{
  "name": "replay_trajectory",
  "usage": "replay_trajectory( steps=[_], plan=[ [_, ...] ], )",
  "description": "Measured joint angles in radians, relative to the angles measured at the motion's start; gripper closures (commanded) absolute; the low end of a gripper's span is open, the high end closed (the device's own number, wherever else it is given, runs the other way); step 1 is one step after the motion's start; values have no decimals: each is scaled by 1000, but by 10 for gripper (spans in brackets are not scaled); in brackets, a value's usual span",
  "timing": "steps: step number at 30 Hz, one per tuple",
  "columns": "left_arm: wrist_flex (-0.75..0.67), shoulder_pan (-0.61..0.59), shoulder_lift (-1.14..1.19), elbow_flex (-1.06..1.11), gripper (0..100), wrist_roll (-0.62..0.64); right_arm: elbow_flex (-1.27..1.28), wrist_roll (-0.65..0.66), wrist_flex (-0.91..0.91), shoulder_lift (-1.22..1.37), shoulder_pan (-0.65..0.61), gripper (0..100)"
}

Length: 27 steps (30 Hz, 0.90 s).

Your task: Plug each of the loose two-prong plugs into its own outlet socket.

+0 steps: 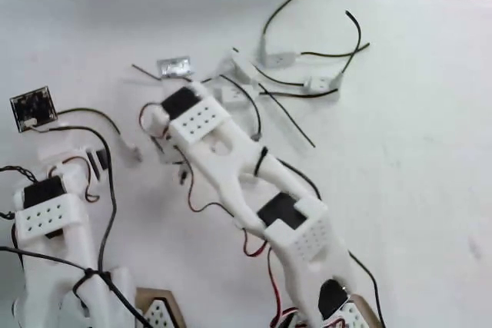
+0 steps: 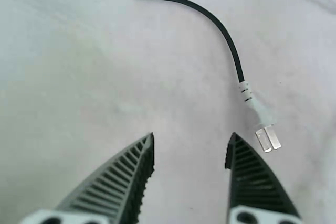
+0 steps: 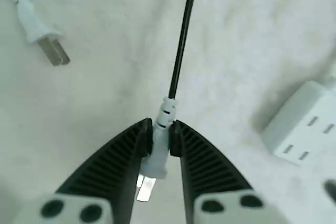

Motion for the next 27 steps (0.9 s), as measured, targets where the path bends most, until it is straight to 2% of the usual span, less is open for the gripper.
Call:
replay_trajectory(
  steps=[9,17,22,27],
  plan=[
    [-28,0,0,0,775,0,0,322,155,-158,184,981],
    [-28,0,0,0,775,0,87,535,166,-222,433,981],
    [-28,0,0,0,775,0,242,667,147,-222,537,981],
    [-28,0,0,0,775,0,463,769,-11,-222,569,981]
  ],
)
